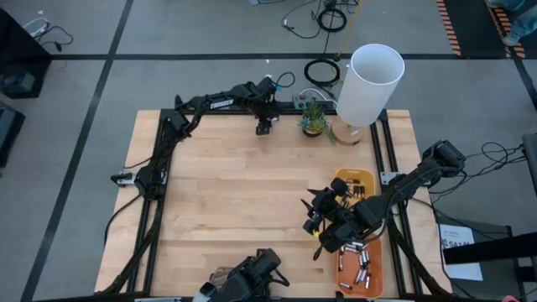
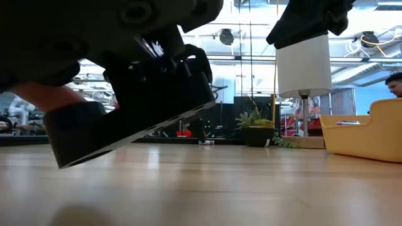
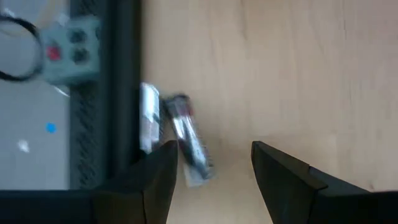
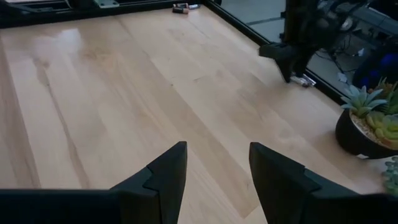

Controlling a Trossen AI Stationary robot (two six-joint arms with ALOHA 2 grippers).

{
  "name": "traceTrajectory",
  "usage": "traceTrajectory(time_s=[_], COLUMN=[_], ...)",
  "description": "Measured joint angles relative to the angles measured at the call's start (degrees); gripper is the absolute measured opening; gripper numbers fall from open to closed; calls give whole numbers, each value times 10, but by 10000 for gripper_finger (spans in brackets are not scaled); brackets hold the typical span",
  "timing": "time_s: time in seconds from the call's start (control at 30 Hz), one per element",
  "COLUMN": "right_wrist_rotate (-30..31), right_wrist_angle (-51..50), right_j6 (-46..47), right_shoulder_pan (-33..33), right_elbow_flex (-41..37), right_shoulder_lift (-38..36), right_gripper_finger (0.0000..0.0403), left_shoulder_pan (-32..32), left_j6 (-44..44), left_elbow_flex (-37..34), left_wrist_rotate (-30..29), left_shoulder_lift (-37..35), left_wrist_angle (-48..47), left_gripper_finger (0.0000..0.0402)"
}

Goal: Sort batteries
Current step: Put the black battery into the orange bin

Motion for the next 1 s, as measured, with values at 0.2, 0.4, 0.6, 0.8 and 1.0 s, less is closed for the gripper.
traceTrajectory(time_s=[0.2, 0.4, 0.6, 0.8, 1.0], right_wrist_rotate=[0, 0, 0, 0, -15], right_wrist_angle=[0, 1, 2, 15, 61], right_j6=[-10, -22, -25, -37, -90], right_shoulder_pan=[-9, -14, -25, -31, -31], right_elbow_flex=[0, 0, 0, 0, 0], right_shoulder_lift=[0, 0, 0, 0, 0], right_gripper_finger=[167, 167, 167, 167, 167], left_shoulder_pan=[8, 13, 13, 12, 11], left_j6=[-26, -72, -156, -195, -186], left_elbow_flex=[-1, -1, -1, -1, -1], left_wrist_rotate=[-7, -9, -20, -42, -43], left_shoulder_lift=[3, 3, 3, 3, 2], left_wrist_angle=[3, -9, 2, 5, 5], left_gripper_finger=[214, 206, 161, 108, 47])
